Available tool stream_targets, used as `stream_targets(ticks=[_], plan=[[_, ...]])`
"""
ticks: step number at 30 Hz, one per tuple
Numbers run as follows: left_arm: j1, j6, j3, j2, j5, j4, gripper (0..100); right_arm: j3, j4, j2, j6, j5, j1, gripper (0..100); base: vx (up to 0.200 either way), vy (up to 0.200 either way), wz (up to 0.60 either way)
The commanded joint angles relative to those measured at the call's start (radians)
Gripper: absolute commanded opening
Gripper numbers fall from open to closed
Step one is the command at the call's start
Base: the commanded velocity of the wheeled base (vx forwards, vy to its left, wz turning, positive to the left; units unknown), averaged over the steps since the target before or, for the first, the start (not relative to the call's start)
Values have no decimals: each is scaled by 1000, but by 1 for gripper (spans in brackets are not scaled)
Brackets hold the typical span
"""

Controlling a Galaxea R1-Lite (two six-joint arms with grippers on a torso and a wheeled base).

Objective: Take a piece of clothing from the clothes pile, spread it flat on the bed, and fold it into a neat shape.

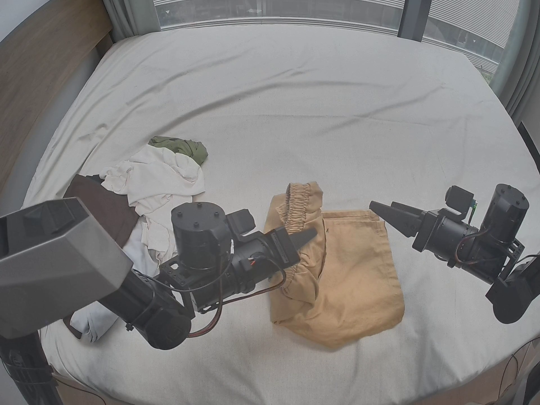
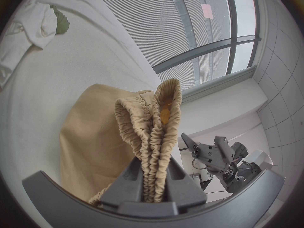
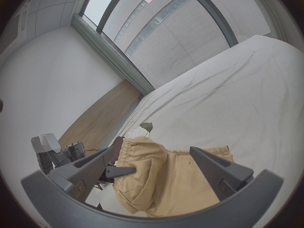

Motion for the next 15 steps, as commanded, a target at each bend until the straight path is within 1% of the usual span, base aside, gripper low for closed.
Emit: stream_targets(ticks=[1,15], plan=[[-25,0,-38,33,-1,12,0,-10,-1,-8,2,-1,-8,100,0,0,0],[-88,1,-178,136,0,102,0,-15,-1,-8,2,-3,-8,100,0,0,0]])
